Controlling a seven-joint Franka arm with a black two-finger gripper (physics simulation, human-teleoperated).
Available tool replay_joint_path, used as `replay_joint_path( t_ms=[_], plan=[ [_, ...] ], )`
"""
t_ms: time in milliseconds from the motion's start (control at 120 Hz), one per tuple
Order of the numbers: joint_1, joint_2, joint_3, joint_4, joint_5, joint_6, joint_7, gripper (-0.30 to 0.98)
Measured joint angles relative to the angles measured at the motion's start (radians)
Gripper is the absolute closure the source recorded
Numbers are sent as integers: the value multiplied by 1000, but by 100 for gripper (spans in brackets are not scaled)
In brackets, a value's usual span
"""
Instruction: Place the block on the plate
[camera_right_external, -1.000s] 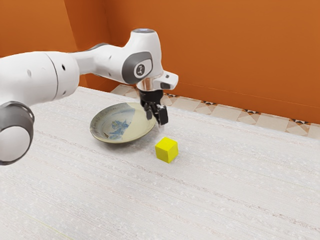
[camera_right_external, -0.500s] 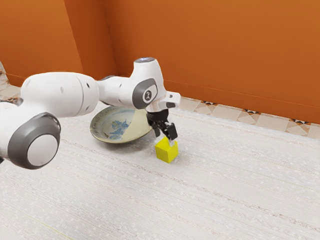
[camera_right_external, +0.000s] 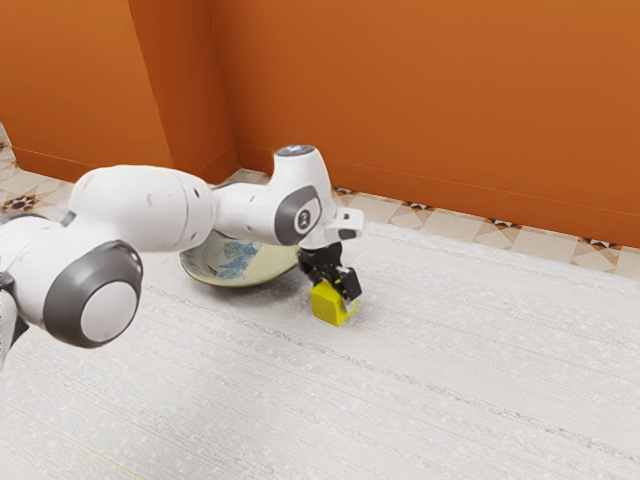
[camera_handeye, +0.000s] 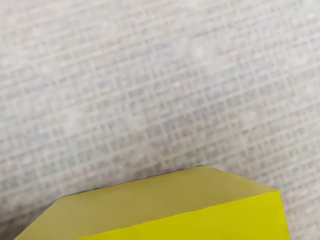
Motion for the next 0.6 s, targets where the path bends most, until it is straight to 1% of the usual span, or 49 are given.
replay_joint_path(
  t_ms=[183,317,467,600],
  plan=[
    [1,7,0,12,1,6,-4,17],
    [1,6,1,12,2,8,-8,25],
    [1,-8,0,9,10,8,-13,29],
    [11,-68,1,-8,15,3,-16,29]
  ],
)
